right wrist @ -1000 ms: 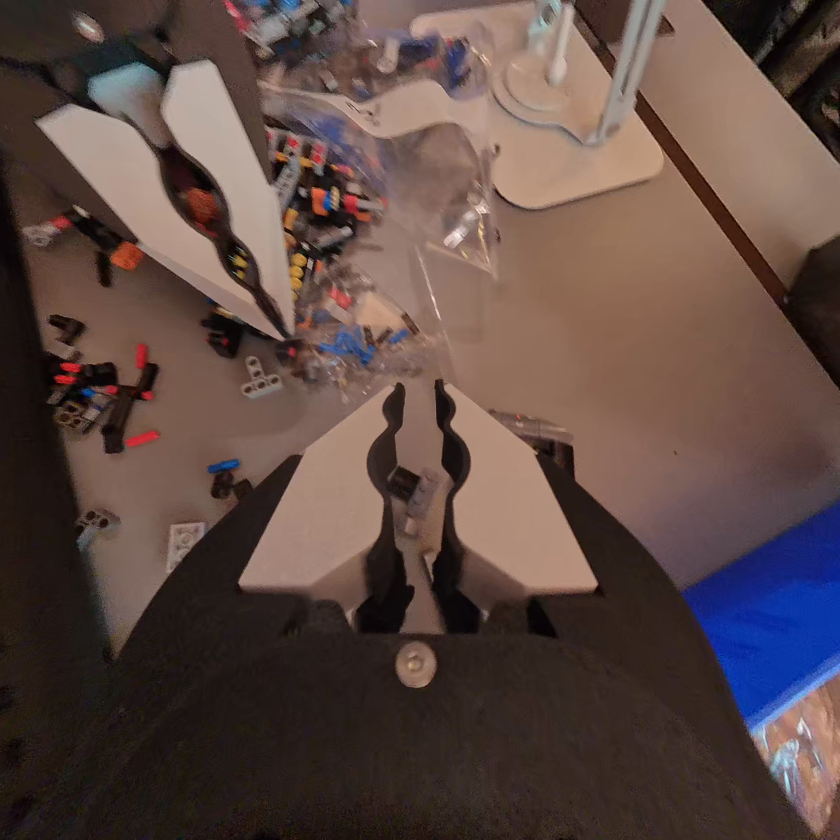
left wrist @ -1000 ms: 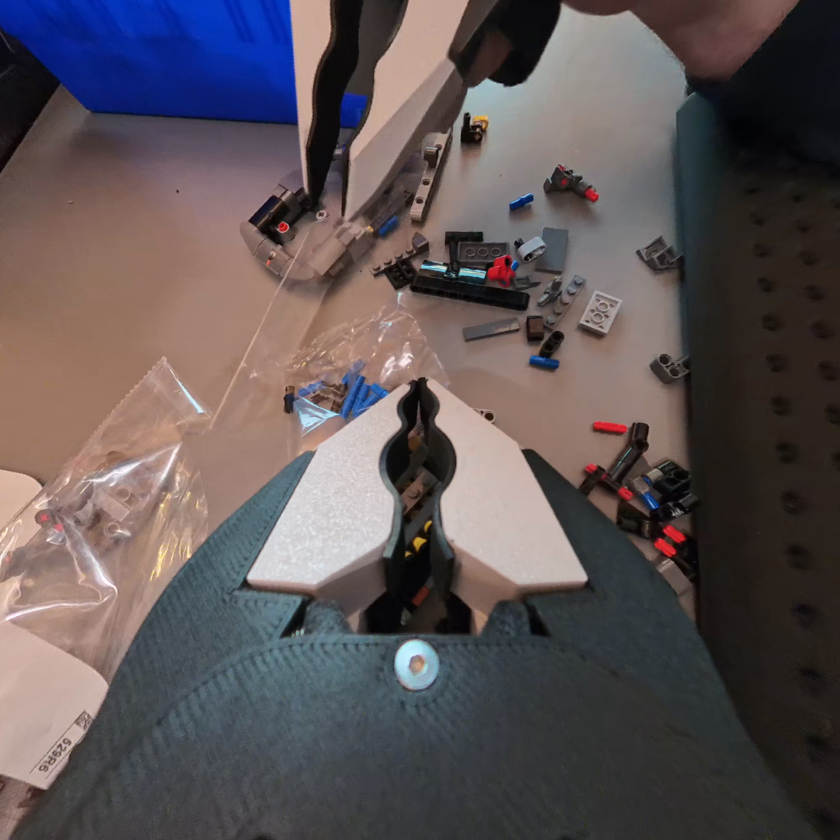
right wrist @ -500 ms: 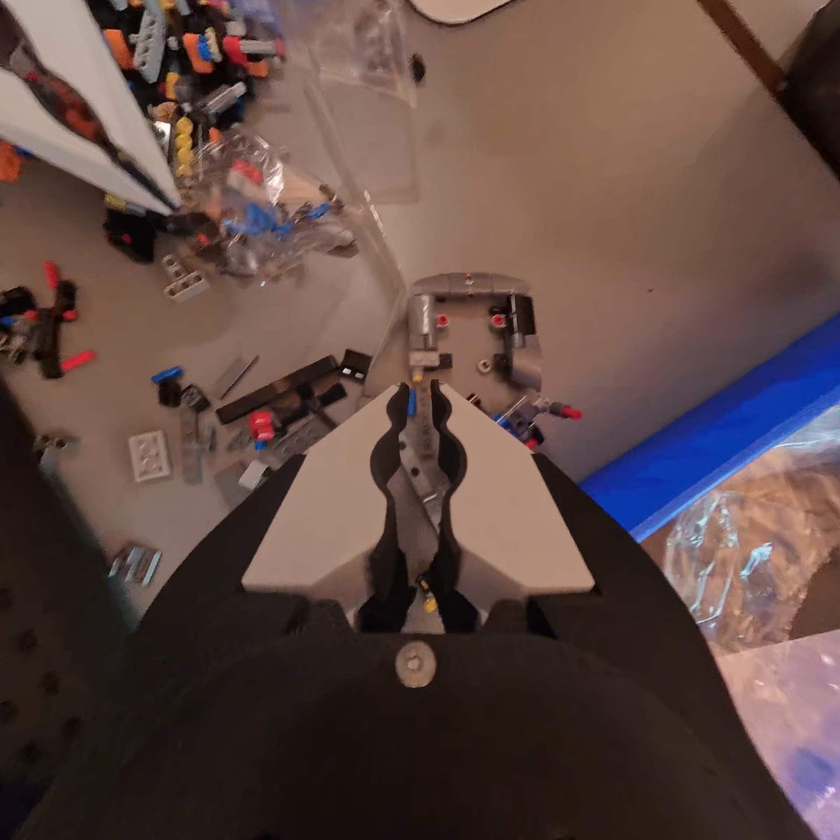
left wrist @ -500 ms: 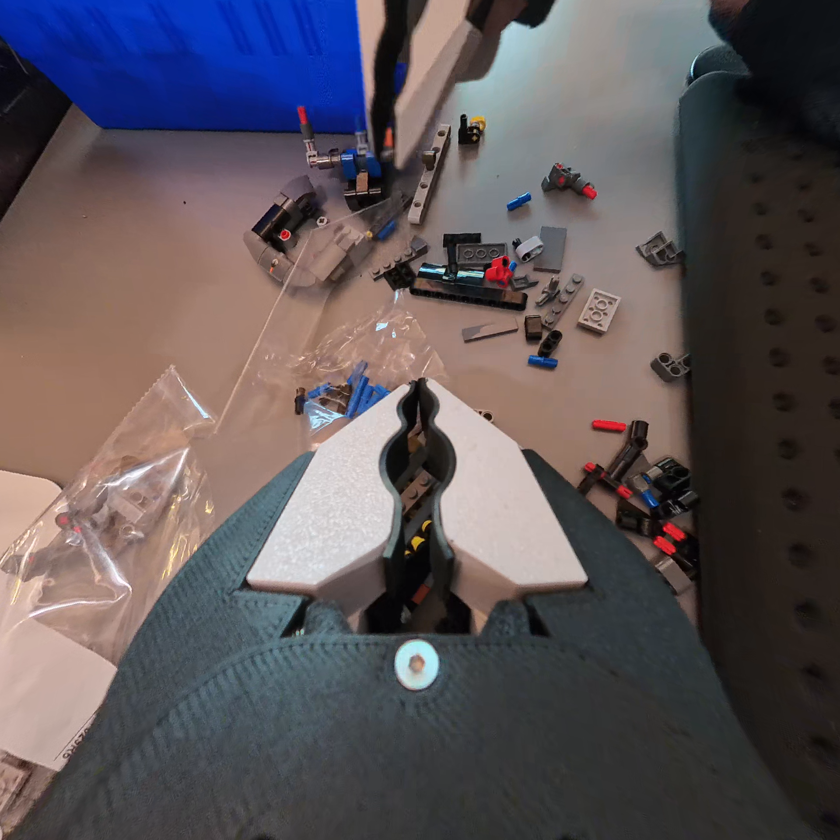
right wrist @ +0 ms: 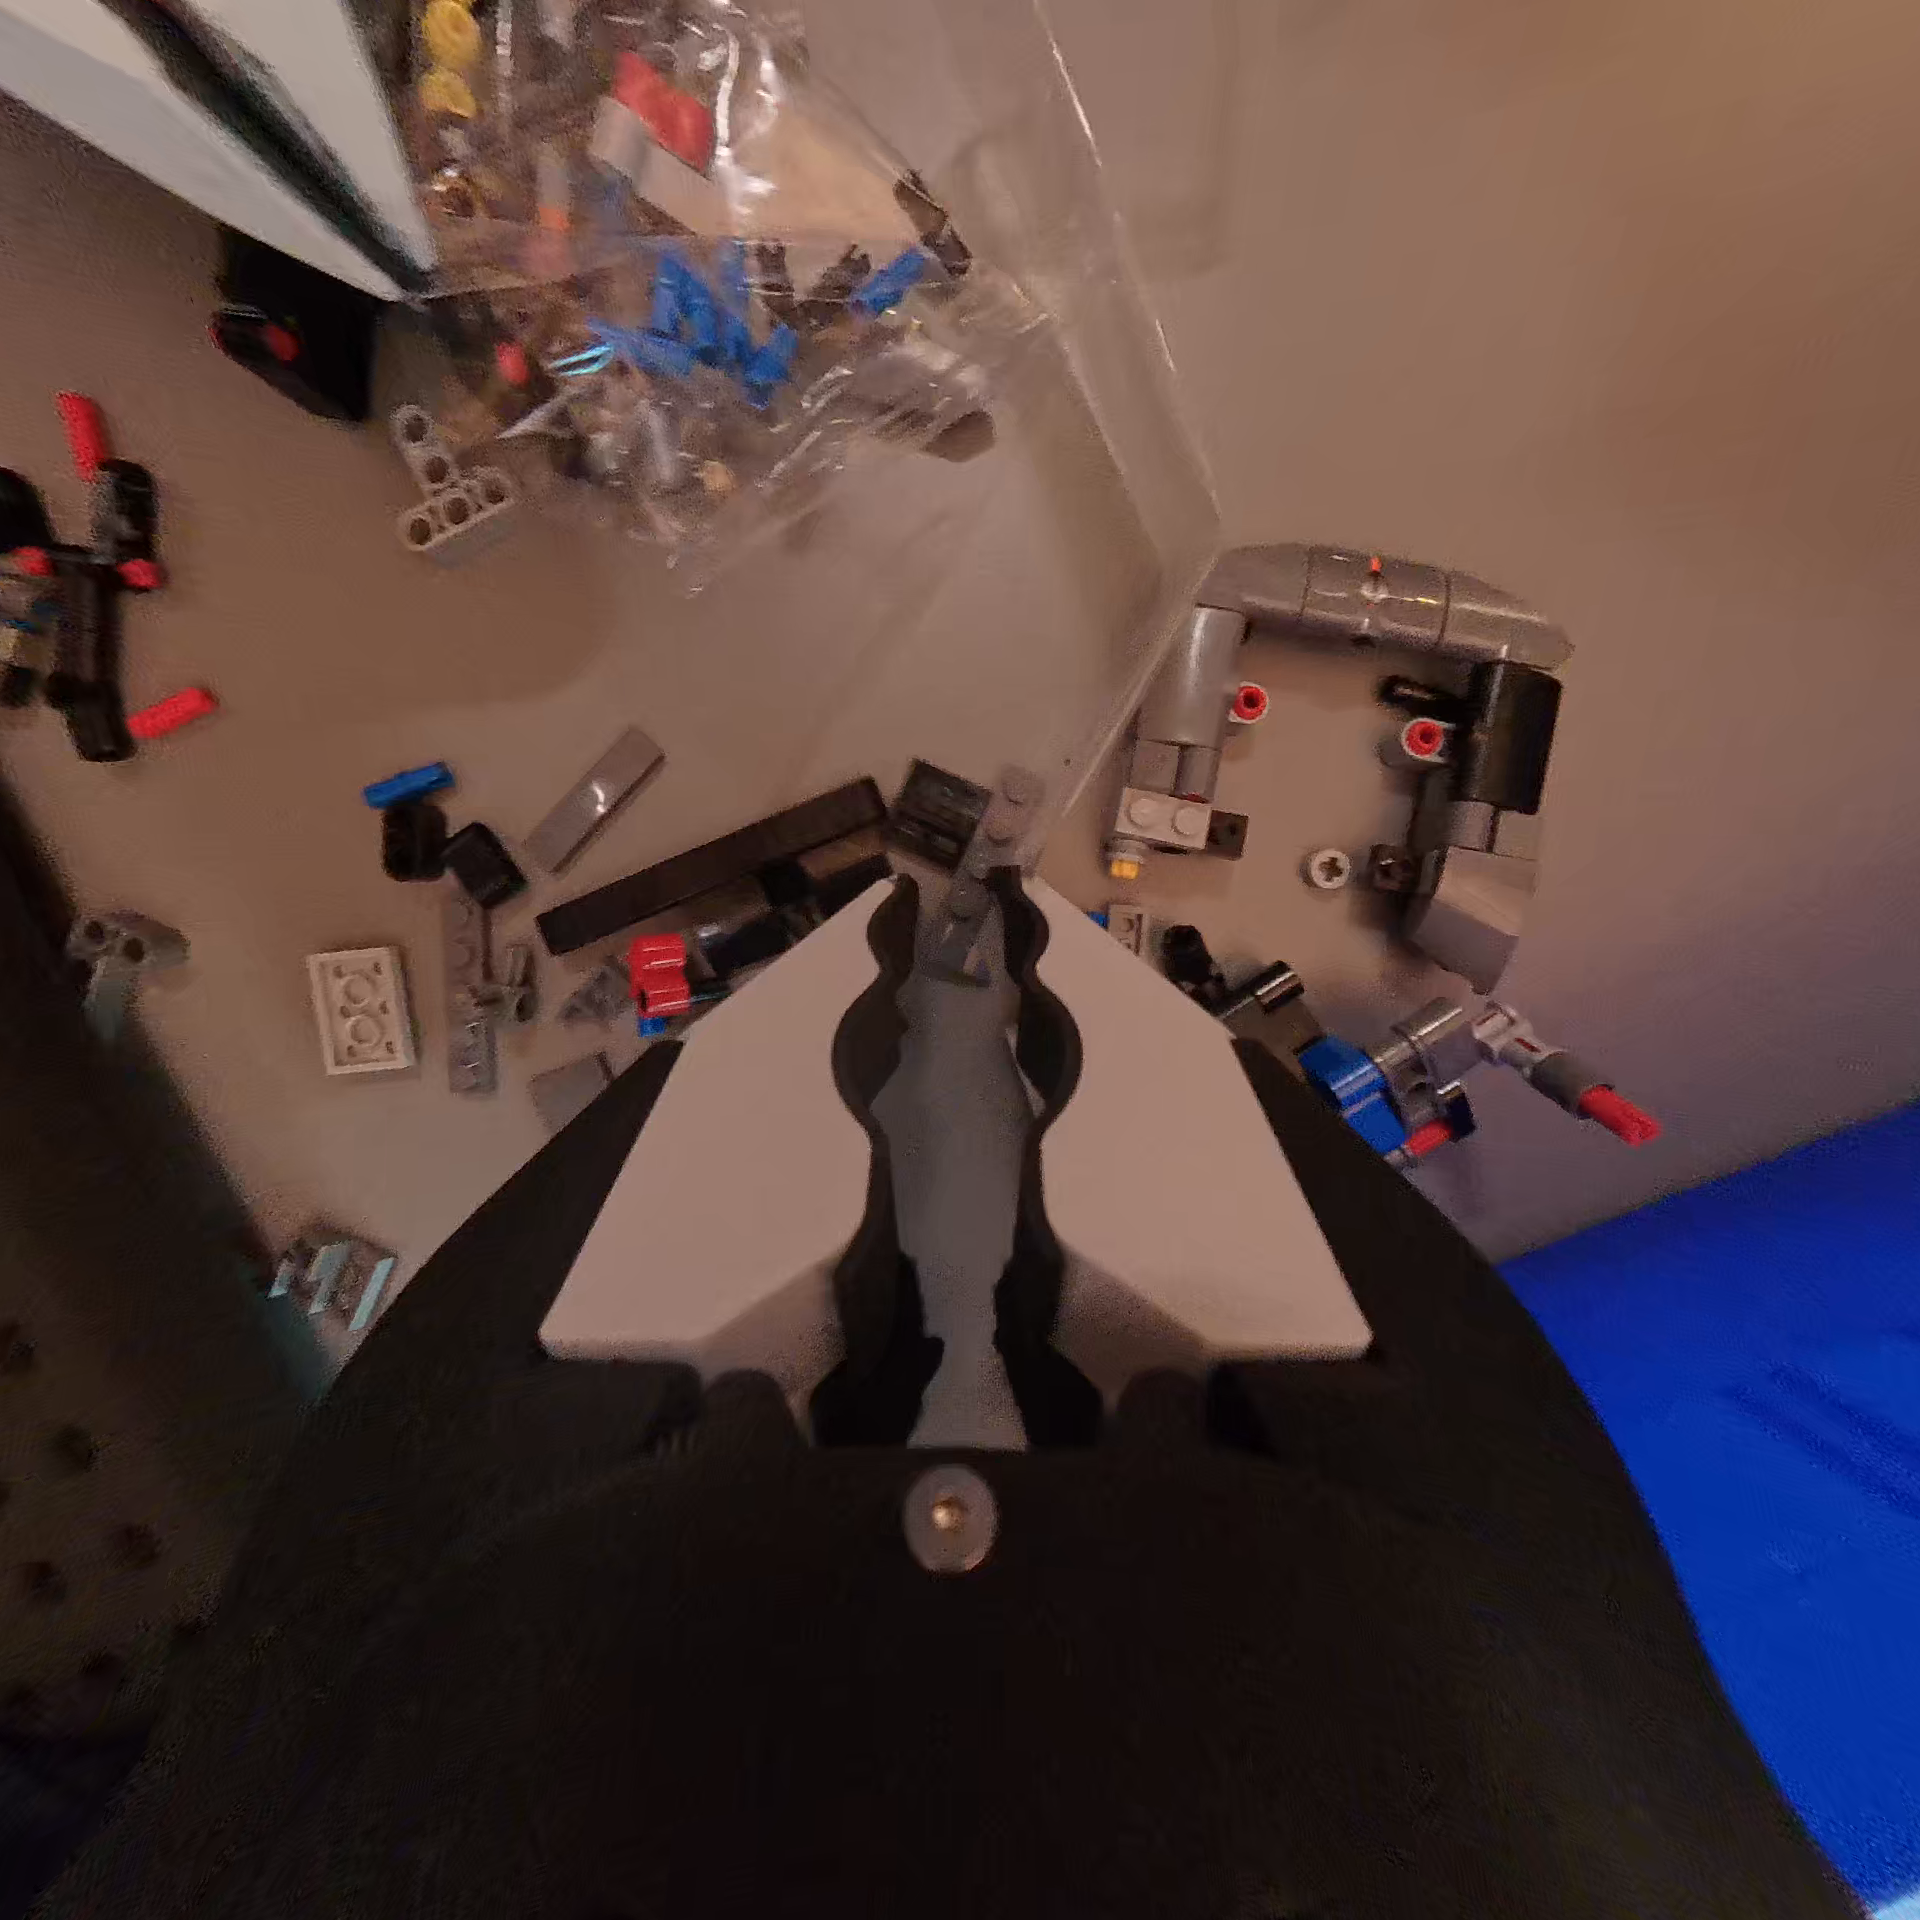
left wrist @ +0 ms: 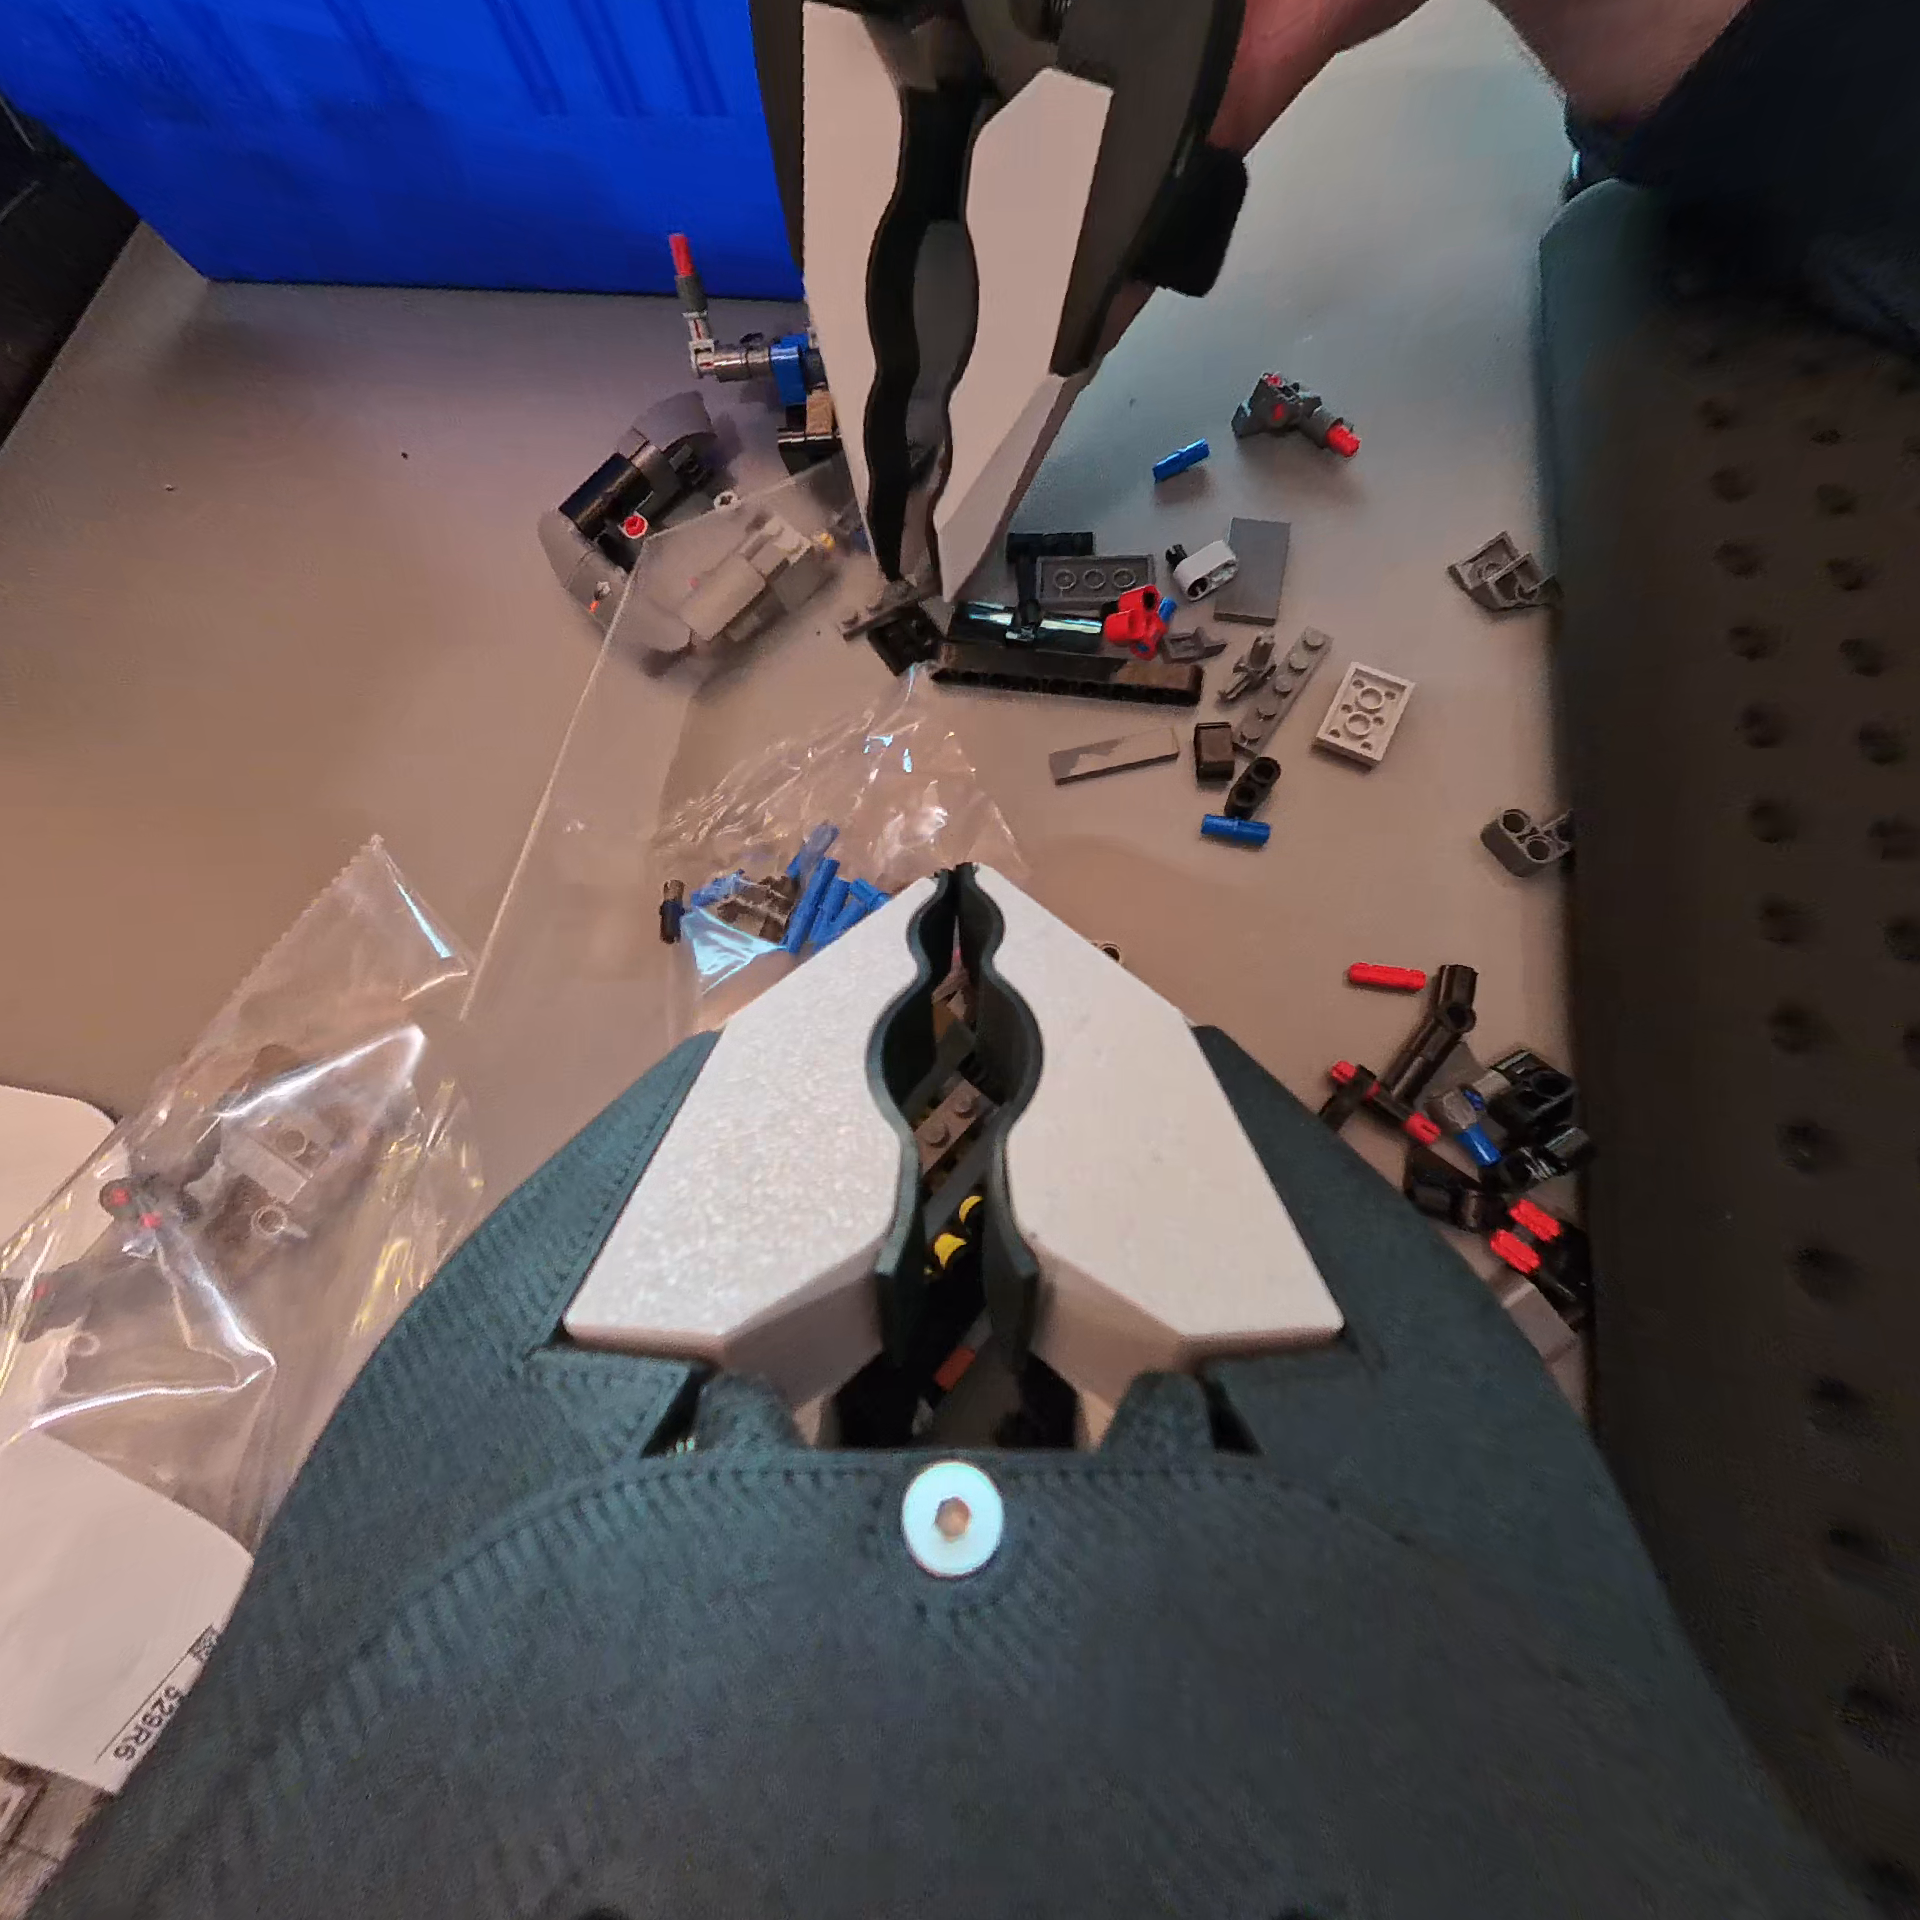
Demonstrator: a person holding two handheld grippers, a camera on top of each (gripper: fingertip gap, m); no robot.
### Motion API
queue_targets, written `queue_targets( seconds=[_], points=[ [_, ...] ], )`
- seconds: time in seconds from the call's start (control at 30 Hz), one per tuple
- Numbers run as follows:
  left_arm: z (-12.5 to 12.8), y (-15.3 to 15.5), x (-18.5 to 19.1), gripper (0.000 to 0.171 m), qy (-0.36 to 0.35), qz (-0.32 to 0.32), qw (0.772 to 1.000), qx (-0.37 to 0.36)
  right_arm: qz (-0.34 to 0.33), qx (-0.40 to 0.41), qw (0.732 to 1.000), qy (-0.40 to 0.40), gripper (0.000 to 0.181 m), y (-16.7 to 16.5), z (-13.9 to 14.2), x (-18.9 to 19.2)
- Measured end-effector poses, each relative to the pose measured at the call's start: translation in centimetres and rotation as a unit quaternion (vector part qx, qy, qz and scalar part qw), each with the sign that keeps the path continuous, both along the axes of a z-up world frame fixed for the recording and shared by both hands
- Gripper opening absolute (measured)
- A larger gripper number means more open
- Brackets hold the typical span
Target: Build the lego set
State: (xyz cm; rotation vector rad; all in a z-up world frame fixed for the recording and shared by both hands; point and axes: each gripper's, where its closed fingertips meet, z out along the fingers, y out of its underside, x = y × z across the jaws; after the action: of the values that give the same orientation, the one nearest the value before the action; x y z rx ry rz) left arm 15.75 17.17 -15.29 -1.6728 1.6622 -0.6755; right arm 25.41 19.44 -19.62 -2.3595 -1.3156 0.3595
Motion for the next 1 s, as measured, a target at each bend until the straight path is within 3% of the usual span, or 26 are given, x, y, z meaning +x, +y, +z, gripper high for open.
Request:
queue_targets(
  seconds=[0.13,0.27,0.43,0.53,0.7,1.0],
  points=[
    [0.1,-0.1,0.0,0.000,-0.002,-0.001,1.000,0.000,-0.010,0.019,1.000,0.010,0.013,0.4,0.8,0.2],
    [0.1,-0.1,0.0,0.000,-0.001,-0.003,1.000,0.001,-0.014,-0.008,1.000,0.001,0.015,0.3,-0.3,0.4],
    [0.2,-0.1,0.0,0.000,-0.003,-0.001,1.000,0.001,-0.002,-0.002,1.000,0.002,0.005,0.1,-0.1,0.1],
    [0.3,0.0,0.1,0.000,-0.007,-0.001,1.000,-0.002,0.013,0.013,0.999,0.044,0.005,-0.2,1.6,-0.8],
    [-0.1,-0.2,0.2,0.000,-0.004,-0.004,1.000,-0.004,0.065,0.087,0.981,0.160,0.004,-1.3,7.5,-3.9],
    [-0.1,-0.1,0.2,0.000,-0.003,-0.003,1.000,-0.002,0.149,0.108,0.978,0.099,0.005,-3.2,6.4,-7.5]
  ],
)
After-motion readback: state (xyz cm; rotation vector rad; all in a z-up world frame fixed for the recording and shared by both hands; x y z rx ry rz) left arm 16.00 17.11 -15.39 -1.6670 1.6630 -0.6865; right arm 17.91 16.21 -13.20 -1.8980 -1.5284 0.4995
